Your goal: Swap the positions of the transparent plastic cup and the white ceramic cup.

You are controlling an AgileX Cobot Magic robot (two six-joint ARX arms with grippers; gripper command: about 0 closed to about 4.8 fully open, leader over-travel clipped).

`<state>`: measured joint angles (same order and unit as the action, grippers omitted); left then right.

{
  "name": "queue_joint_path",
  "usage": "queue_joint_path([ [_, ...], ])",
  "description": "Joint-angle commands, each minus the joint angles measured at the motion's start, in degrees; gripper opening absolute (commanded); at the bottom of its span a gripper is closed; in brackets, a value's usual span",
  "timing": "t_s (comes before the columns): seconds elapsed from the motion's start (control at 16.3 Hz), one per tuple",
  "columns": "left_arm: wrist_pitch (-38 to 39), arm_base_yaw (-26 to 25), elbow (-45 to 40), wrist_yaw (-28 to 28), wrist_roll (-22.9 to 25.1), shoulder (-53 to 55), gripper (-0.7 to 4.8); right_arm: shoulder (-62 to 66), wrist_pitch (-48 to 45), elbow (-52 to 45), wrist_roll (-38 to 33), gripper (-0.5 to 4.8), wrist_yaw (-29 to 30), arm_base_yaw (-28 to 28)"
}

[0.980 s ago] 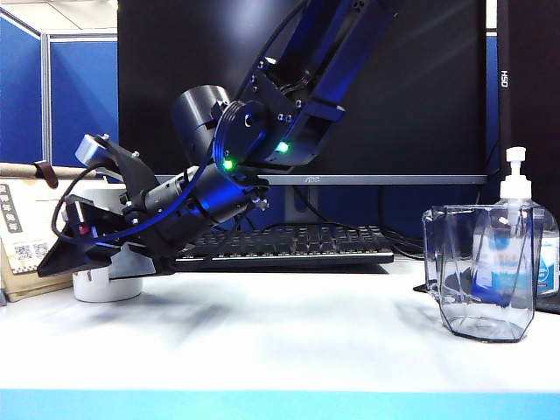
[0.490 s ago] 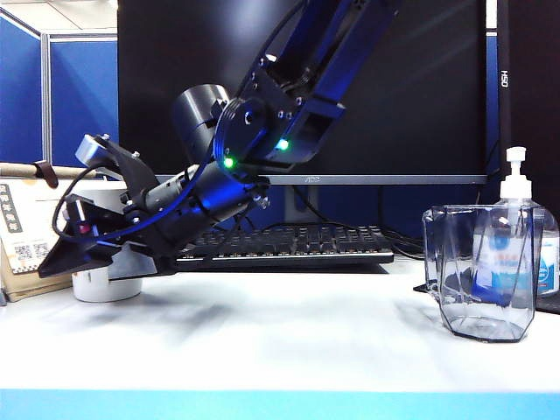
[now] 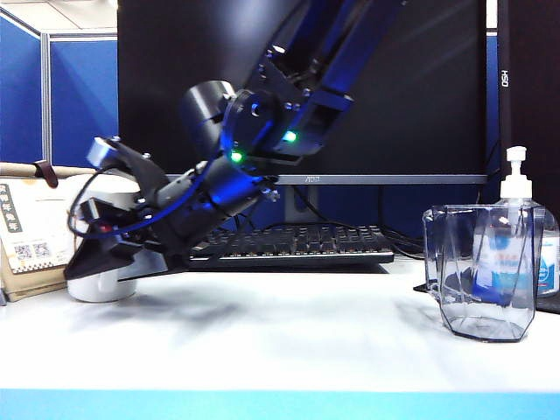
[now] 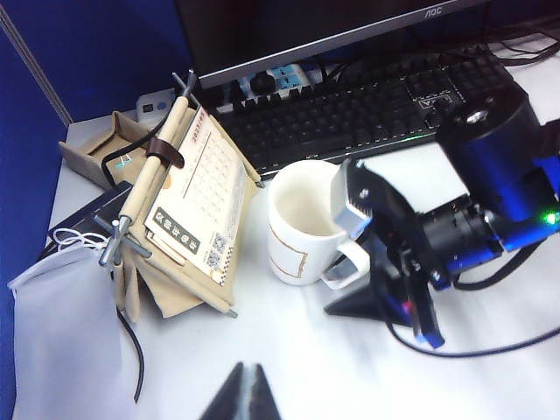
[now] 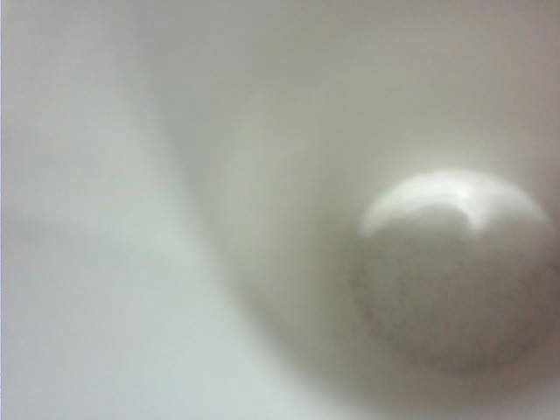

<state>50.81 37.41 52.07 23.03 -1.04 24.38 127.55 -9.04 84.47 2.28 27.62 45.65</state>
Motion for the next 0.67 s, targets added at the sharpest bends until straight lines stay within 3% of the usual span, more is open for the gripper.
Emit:
queue_joint_path([
  [0.06,-0.8,0.0,0.1,-0.1,0.2,0.0,-0.06,-0.5,-0.5,-0.1,-0.4,2.65,-0.6,-0.1],
  [0.67,-0.8,0.0,0.1,-0.1,0.9,0.0,-0.06,-2.6,-1.0,-0.1,1.2,2.66,-2.0,-3.1],
])
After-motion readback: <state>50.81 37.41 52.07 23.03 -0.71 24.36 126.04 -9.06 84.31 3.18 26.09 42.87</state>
